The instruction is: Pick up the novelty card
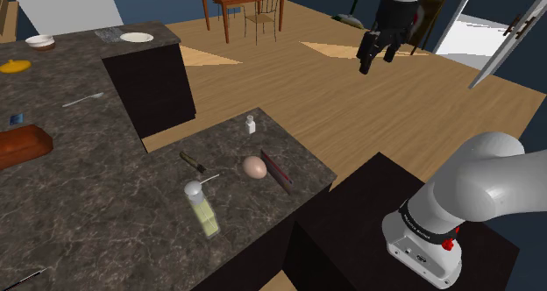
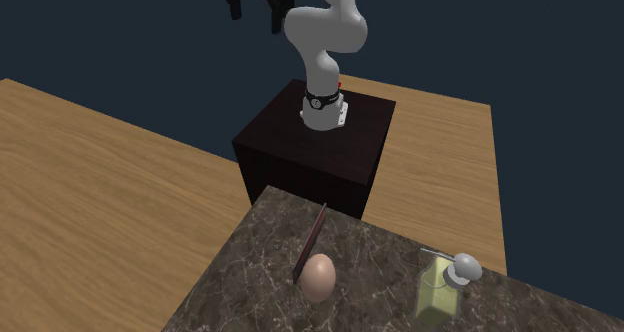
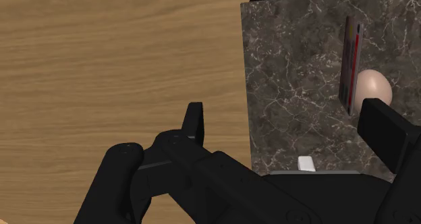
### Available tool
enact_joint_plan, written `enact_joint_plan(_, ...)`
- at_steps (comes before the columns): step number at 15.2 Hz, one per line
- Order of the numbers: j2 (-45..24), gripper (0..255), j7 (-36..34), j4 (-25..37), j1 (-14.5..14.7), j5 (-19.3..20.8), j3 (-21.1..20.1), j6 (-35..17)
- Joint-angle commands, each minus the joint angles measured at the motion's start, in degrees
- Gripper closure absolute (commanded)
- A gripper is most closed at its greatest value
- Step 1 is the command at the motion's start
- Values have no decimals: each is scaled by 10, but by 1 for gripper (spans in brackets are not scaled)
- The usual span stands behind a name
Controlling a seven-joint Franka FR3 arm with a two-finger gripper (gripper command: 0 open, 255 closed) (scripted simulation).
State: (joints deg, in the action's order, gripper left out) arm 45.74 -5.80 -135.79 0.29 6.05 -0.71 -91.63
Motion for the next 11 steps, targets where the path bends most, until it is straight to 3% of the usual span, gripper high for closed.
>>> enact_joint_plan(1, 0, 0, 0, 0, 0, 0, 0, 0)
enact_joint_plan(11, -103, 0, -42, -95, 23, -33, -27, -187)
